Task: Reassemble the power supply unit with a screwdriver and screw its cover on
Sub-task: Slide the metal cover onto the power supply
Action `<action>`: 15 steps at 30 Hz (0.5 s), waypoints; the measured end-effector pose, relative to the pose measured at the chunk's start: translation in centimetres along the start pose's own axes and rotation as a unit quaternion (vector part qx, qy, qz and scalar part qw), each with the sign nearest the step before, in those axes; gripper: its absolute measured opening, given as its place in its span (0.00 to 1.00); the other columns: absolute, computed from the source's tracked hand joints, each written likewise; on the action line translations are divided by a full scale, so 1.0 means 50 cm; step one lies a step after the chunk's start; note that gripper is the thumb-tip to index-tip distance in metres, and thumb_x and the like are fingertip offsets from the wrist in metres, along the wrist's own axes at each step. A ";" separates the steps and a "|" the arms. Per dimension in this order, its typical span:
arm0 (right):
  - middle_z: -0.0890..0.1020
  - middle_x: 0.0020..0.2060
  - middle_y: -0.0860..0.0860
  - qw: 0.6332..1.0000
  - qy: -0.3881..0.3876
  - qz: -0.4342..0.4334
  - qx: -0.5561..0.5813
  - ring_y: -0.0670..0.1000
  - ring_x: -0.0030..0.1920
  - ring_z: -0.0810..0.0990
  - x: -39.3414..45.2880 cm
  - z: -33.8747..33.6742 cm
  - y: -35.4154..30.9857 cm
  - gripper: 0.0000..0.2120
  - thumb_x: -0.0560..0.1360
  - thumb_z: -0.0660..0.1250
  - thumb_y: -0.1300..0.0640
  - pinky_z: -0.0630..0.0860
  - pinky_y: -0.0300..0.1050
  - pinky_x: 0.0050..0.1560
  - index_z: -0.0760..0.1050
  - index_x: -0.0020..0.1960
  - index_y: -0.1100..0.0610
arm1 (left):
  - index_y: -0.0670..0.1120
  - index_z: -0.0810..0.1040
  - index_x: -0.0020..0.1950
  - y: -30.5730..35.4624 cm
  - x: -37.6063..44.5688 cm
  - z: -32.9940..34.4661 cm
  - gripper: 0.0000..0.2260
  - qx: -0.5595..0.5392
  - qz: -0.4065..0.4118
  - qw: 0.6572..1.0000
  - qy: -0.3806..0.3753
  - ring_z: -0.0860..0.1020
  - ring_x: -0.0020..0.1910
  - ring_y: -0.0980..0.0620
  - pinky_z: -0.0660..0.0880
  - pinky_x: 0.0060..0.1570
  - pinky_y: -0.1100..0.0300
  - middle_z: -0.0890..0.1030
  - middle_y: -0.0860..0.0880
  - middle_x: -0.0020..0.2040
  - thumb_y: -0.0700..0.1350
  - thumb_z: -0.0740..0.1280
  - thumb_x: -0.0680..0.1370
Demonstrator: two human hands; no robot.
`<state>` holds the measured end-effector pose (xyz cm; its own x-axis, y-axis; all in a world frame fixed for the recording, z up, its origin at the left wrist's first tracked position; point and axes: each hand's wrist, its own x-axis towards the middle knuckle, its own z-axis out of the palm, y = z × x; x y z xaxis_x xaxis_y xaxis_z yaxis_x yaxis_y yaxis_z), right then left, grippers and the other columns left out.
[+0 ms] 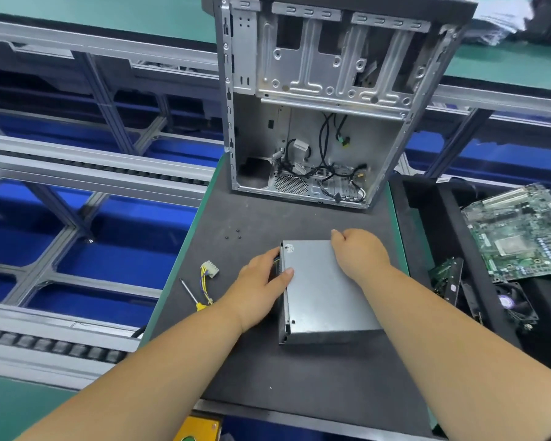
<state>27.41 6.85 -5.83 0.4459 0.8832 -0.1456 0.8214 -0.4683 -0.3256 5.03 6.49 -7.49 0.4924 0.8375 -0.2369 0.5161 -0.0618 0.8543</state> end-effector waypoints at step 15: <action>0.81 0.52 0.56 0.904 -0.075 0.091 0.411 0.58 0.56 0.79 -0.081 -0.003 0.095 0.21 0.81 0.57 0.41 0.74 0.55 0.61 0.75 0.53 0.58 | 0.47 0.68 0.71 0.086 -0.027 0.083 0.27 0.124 -0.049 0.971 0.197 0.59 0.70 0.44 0.56 0.67 0.57 0.66 0.46 0.69 0.55 0.68 0.75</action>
<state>29.57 1.03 -6.64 0.4419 0.8165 -0.3716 0.1696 -0.4828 -0.8592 9.47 2.84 -5.40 0.1521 0.9856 -0.0745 0.7243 -0.0598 0.6869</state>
